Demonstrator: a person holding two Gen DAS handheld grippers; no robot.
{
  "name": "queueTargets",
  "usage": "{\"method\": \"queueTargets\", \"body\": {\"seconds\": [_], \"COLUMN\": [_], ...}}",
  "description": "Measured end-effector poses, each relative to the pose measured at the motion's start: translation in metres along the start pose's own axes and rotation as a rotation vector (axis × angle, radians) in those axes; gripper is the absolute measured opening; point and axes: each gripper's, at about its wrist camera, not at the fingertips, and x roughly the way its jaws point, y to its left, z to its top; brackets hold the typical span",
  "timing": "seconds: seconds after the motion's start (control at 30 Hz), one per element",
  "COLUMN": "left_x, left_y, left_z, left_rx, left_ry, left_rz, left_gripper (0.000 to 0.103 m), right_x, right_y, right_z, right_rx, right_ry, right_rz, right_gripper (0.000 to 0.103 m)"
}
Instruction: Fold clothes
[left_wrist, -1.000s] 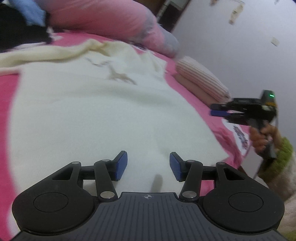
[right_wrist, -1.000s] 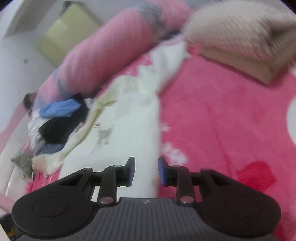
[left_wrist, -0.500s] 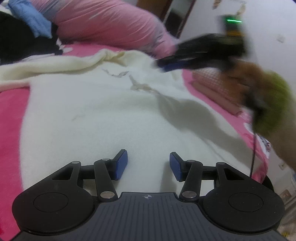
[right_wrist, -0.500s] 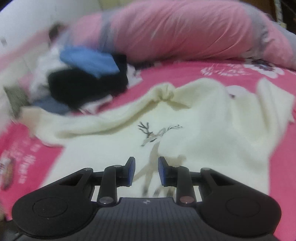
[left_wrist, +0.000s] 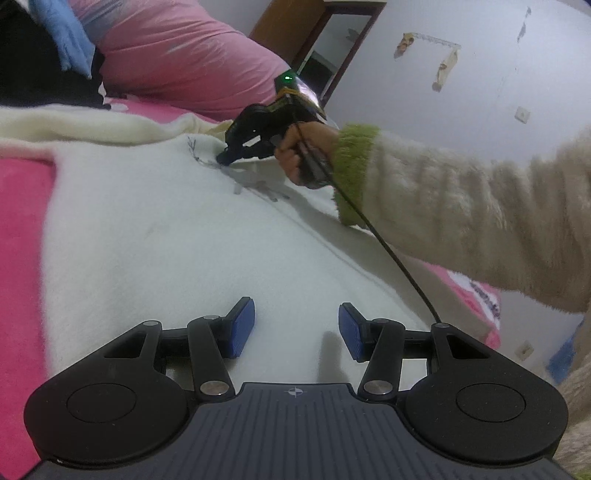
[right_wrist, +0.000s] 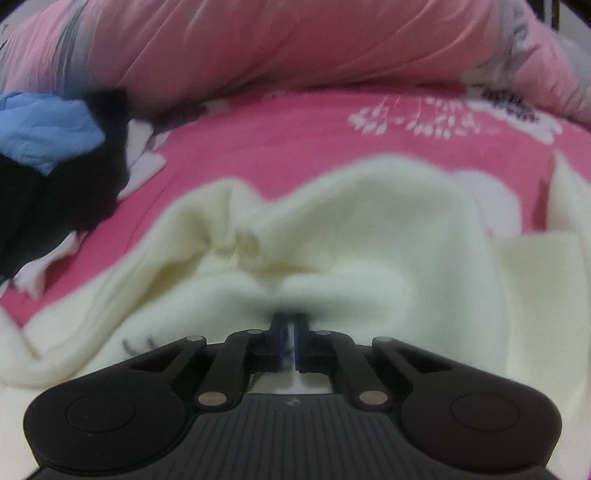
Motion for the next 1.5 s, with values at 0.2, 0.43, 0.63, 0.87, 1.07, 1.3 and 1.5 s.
{"method": "queueTargets", "body": {"seconds": [0.2,0.43,0.63,0.87,1.07,1.3,1.5], "left_x": [-0.003,-0.002,-0.003,-0.004,-0.015,-0.072,-0.099], "left_y": [0.002,0.007,0.009,0.008,0.021,0.047,0.105], "left_z": [-0.002,0.000,0.000,-0.002,0.010,0.054,0.097], "left_rx": [-0.015,-0.019,-0.025,-0.028,-0.185,-0.299,-0.388], "left_ry": [-0.012,-0.019,-0.025,-0.028,-0.041,-0.203,-0.343], "left_rz": [-0.006,-0.013,-0.024,-0.023,-0.059,0.051,0.453], "left_gripper": [0.050,0.050,0.051,0.051,0.051,0.056,0.058], "right_x": [-0.045,0.001,0.041,0.004,-0.077,-0.161,-0.159], "right_y": [0.005,0.012,-0.020,-0.028,-0.011,0.031,0.111], "right_z": [0.004,0.017,0.052,0.041,0.014,-0.013,-0.020], "right_rx": [-0.009,-0.025,0.218,0.299,0.223,0.068,-0.117], "right_ry": [-0.034,0.029,-0.074,-0.075,-0.058,-0.080,-0.064], "right_rz": [0.107,0.005,0.058,0.109,0.180,0.253,0.358], "right_gripper": [0.016,0.020,0.016,0.021,0.024,0.039,0.041]}}
